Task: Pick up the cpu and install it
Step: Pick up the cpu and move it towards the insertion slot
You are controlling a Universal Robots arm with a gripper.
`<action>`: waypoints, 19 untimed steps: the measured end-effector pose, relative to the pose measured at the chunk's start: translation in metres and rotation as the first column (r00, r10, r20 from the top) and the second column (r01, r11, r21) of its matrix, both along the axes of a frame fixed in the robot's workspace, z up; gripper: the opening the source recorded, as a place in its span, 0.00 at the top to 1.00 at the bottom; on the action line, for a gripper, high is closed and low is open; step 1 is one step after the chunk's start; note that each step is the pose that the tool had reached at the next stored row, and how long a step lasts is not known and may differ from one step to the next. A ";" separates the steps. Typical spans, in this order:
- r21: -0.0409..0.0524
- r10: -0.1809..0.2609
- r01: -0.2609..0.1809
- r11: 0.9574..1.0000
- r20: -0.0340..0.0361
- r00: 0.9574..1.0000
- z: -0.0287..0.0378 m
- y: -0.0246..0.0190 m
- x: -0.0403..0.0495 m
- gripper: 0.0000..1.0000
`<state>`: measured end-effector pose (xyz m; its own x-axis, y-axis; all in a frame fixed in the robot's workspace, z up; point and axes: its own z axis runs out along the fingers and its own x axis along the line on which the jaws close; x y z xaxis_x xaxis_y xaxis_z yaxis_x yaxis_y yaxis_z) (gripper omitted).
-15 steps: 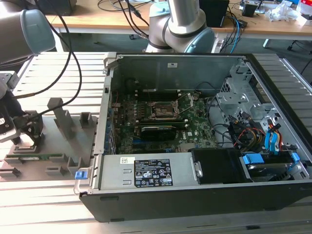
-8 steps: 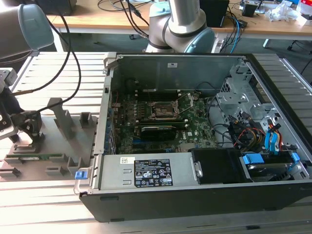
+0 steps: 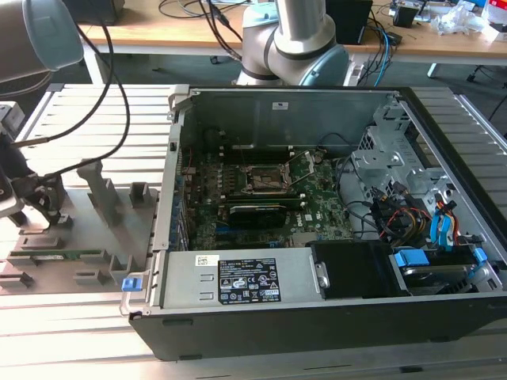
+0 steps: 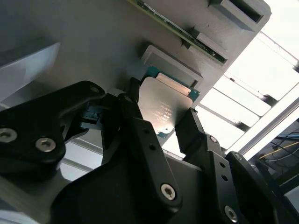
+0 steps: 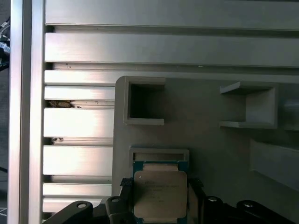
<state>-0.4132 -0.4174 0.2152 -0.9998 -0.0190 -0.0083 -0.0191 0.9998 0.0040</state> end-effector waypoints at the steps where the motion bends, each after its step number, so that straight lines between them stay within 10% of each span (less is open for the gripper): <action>1: 0.000 0.000 0.000 1.000 0.000 1.000 0.0014 0.0000 0.0000 0.45; 19: 0.000 0.000 0.000 1.000 0.000 1.000 0.0359 0.0001 0.0000 0.45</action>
<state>-0.4133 -0.4173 0.2511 -0.9998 -0.0190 -0.0082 -0.0190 0.9998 0.0039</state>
